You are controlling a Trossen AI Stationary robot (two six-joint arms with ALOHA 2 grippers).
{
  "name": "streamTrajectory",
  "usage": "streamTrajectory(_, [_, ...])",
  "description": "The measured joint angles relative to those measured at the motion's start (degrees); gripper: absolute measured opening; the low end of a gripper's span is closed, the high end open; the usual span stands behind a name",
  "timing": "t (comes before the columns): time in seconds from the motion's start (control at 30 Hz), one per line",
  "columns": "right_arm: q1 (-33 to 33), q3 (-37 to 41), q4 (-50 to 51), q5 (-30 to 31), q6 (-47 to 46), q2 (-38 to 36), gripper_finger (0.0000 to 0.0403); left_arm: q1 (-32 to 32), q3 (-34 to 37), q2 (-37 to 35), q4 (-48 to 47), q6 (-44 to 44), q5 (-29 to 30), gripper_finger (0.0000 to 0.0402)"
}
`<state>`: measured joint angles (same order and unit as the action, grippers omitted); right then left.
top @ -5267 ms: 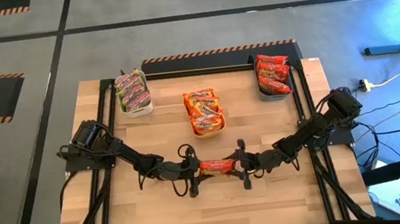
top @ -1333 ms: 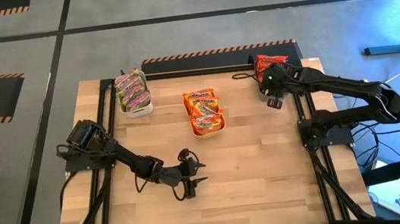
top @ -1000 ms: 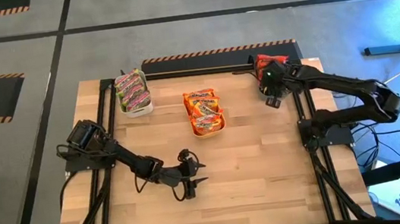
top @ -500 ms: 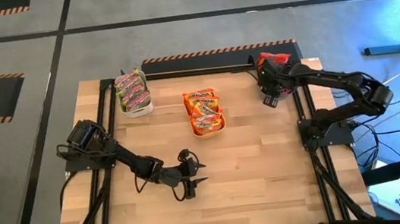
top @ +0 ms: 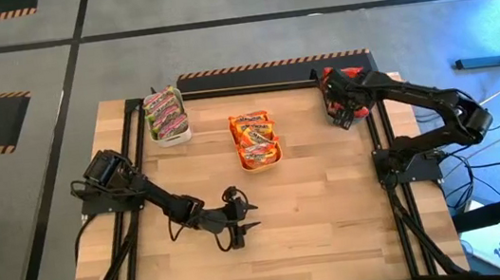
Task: Sort Maruchan noodles
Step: Return to Home Position
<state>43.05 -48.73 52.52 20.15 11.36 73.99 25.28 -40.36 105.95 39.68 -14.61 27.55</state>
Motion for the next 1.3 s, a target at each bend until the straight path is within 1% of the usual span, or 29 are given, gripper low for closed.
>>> streamTrajectory(0.13, [-3.6,-4.3,5.5,-0.5,-3.5,-1.6,0.0247,0.0,0.0,-0.7,-0.7,0.0,0.0,0.0218])
streamTrajectory(0.2, [-6.5,-5.5,5.8,-1.5,-5.4,-3.2,0.0242,0.0,-0.1,-1.5,-0.7,0.1,0.0,0.0218])
streamTrajectory(0.27, [-9.9,-5.4,4.0,-3.7,-7.2,-5.1,0.0235,0.3,-0.1,-3.5,-2.6,0.6,0.2,0.0217])
streamTrajectory(0.37, [-15.8,-3.7,-3.9,-7.2,-8.5,-8.5,0.0223,0.5,-0.1,-7.4,-6.6,1.2,0.8,0.0209])
streamTrajectory(0.5, [-23.9,0.8,-18.2,-11.3,-8.3,-10.6,0.0196,0.0,-0.1,-14.6,-14.4,1.8,2.8,0.0184])
streamTrajectory(0.6, [-28.4,3.8,-25.2,-14.5,-8.0,-11.0,0.0161,-1.0,-0.1,-19.9,-20.6,2.9,3.4,0.0153])
streamTrajectory(0.7, [-31.0,7.4,-31.1,-19.0,-7.9,-11.9,0.0114,-1.9,0.5,-24.5,-25.7,5.1,3.0,0.0115])
streamTrajectory(0.8, [-32.5,11.9,-37.9,-23.8,-8.1,-13.5,0.0061,-2.8,3.7,-29.5,-24.2,8.0,2.4,0.0076])
streamTrajectory(0.9, [-33.1,16.4,-44.0,-28.7,-8.7,-16.4,0.0015,-3.6,9.5,-34.6,-18.3,10.8,-0.6,0.004])
streamTrajectory(0.93, [-33.1,17.8,-46.0,-30.3,-9.4,-17.8,0.0008,-4.0,11.9,-36.5,-16.0,11.5,-1.7,0.0029])
streamTrajectory(0.97, [-33.1,19.2,-47.8,-31.7,-9.9,-19.3,0.0005,-4.5,14.4,-38.3,-13.8,12.0,-3.0,0.0019])
streamTrajectory(1.03, [-33.1,21.9,-51.2,-33.6,-11.5,-22.9,0.0012,-5.9,19.0,-42.0,-9.7,12.7,-5.7,0.0005])
streamTrajectory(1.17, [-32.9,26.2,-54.9,-34.8,-12.6,-31.0,0.0022,-10.0,26.7,-49.6,-4.9,13.3,-10.8,0.0008])
streamTrajectory(1.3, [-32.9,29.8,-56.0,-34.2,-13.5,-39.1,0.0013,-13.4,32.7,-56.1,-1.4,13.3,-12.4,0.0004])
